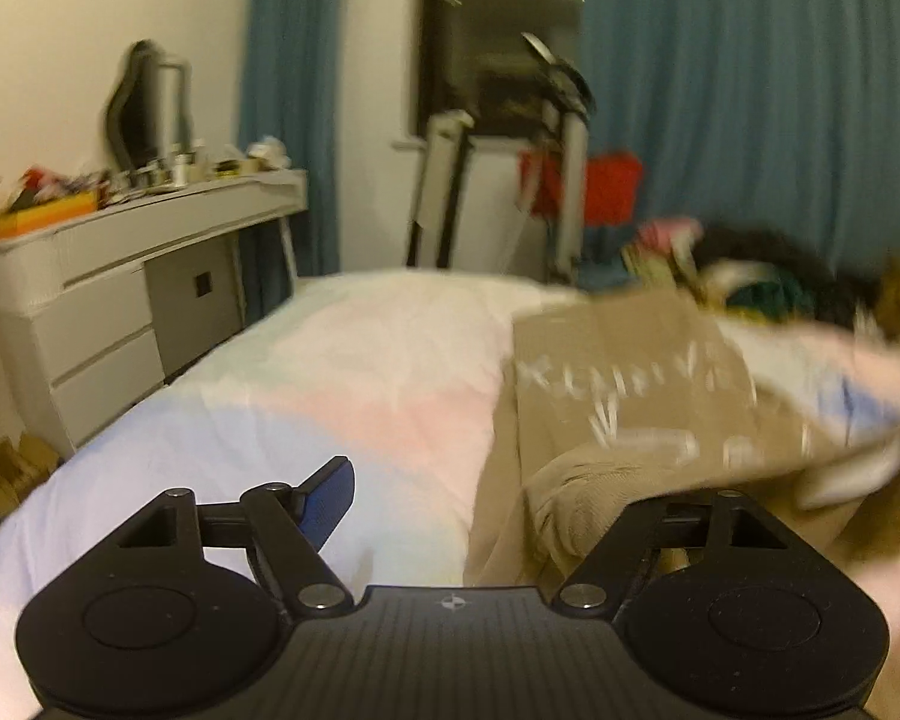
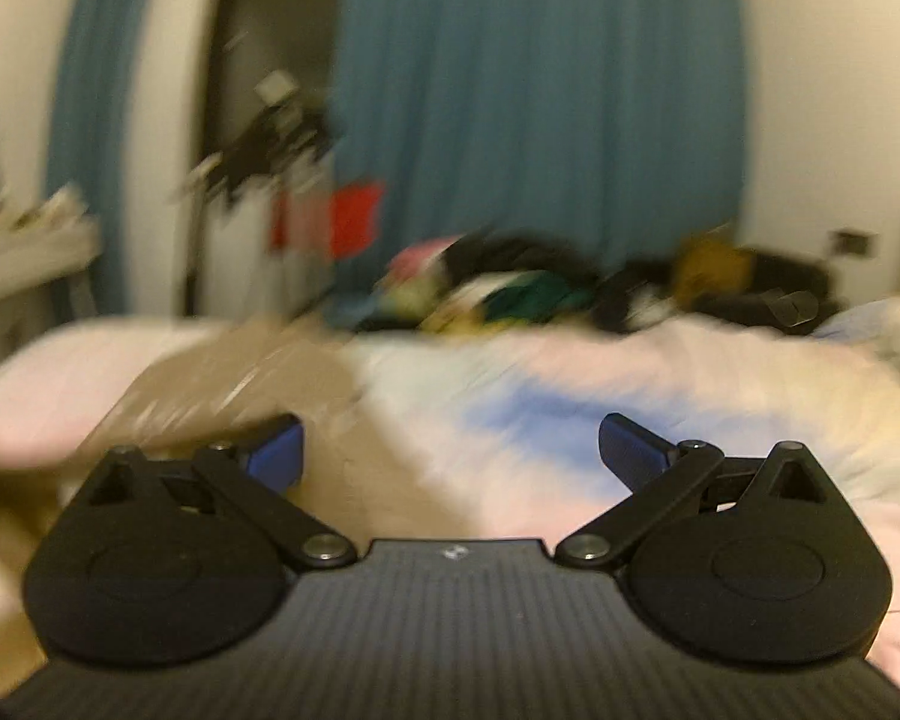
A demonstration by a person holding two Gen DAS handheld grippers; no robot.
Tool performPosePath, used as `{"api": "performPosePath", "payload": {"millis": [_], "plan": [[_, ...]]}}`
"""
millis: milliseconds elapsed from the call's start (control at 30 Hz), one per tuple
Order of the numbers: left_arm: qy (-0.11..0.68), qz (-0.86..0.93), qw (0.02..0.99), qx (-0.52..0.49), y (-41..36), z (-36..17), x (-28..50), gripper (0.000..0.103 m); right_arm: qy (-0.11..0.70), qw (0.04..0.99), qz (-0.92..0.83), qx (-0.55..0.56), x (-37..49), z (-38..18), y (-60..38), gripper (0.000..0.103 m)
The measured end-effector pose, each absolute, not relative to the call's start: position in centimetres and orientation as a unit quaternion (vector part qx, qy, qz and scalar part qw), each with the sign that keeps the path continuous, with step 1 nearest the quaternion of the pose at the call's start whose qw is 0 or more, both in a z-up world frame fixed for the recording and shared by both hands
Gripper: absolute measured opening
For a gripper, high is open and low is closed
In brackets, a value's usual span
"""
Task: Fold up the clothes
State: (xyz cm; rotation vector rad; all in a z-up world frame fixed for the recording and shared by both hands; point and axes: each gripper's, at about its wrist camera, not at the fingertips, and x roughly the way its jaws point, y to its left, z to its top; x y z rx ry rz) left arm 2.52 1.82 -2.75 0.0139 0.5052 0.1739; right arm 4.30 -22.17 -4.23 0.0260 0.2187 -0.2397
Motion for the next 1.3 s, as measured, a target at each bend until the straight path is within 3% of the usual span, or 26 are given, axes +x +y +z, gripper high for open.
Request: {"api": "performPosePath", "payload": {"millis": [133, 267, 400, 533, 667, 933, 1167, 1300], "plan": [[0.273, 0.077, 0.957, 0.057, -0.1, -4.0, 2.9, 0.079, 0.113, 0.983, -0.133, 0.058, 3.9, -3.6, -25.1, 0.103], [0.281, 0.104, 0.953, 0.04, 0.9, -4.5, 3.0, 0.078, 0.253, 0.957, -0.138, 0.021, 7.0, -6.7, -25.9, 0.103], [0.247, 0.153, 0.955, -0.052, 4.3, -3.1, 2.1, 0.078, 0.364, 0.914, -0.152, 0.095, 9.2, -10.6, -27.4, 0.103], [0.217, 0.188, 0.95, -0.122, 7.1, -1.8, 1.3, 0.077, 0.292, 0.915, -0.246, 0.131, 8.2, -9.0, -29.4, 0.103], [0.209, 0.187, 0.95, -0.141, 7.9, -0.8, 0.9, 0.077, 0.217, 0.938, -0.213, 0.169, 6.5, -6.0, -30.0, 0.103], [0.228, 0.169, 0.952, -0.112, 6.9, -0.7, 0.8, 0.076, 0.236, 0.965, 0.063, 0.096, 3.9, -6.3, -22.1, 0.103], [0.227, 0.182, 0.951, -0.103, 7.3, -1.2, 1.1, 0.077, 0.242, 0.959, 0.101, -0.106, 5.0, -10.3, -12.5, 0.103], [0.234, 0.185, 0.948, -0.113, 7.8, -1.4, 1.3, 0.078, 0.264, 0.964, -0.012, -0.015, 6.6, -11.3, -16.9, 0.103]]}}
